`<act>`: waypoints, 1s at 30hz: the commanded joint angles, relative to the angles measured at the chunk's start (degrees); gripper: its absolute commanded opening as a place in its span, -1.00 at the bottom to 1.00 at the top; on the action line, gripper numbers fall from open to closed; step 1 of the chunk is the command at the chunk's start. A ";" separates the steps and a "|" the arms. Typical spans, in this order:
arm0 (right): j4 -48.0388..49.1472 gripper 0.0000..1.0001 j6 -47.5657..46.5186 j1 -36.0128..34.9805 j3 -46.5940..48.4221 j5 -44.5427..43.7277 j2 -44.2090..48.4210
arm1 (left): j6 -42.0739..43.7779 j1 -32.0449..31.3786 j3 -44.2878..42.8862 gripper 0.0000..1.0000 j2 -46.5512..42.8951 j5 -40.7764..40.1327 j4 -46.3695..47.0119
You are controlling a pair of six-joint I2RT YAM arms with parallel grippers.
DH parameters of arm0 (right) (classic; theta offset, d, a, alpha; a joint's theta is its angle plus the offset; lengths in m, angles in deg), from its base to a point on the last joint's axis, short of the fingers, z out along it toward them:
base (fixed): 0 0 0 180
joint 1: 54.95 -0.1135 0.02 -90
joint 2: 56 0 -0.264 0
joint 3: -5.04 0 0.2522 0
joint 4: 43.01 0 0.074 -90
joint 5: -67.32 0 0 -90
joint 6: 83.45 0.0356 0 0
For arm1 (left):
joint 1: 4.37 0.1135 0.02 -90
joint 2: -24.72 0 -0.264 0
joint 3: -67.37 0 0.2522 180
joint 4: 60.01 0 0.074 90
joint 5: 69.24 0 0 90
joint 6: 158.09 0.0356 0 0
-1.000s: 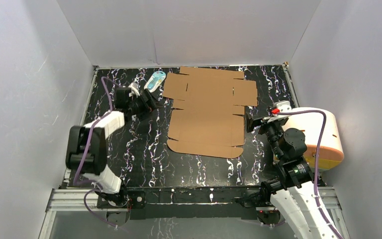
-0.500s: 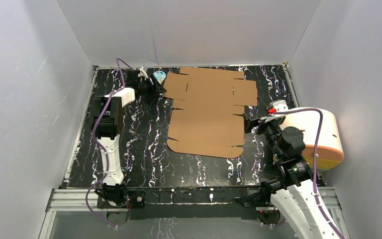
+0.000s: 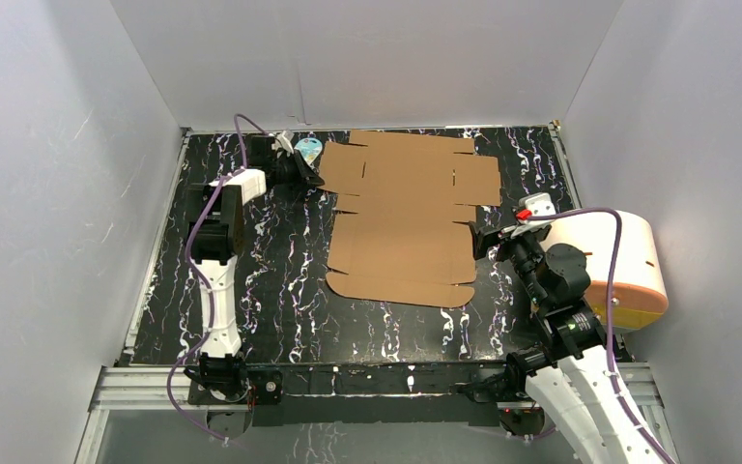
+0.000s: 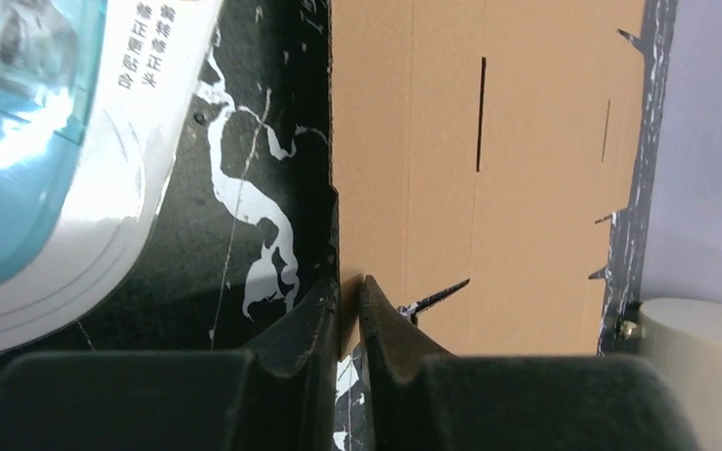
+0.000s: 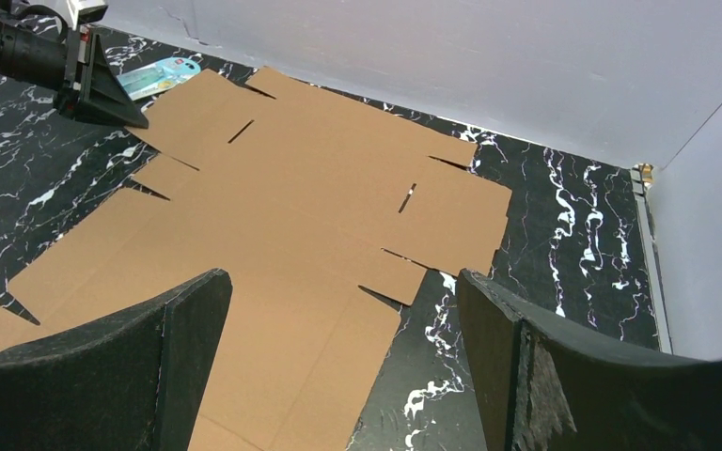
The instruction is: Fold the paper box
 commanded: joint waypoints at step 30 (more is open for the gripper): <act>-3.01 0.97 5.88 -0.44 8.29 12.67 -14.28 | 13.31 2.30 36.39 -1.00 -44.25 -9.14 -28.47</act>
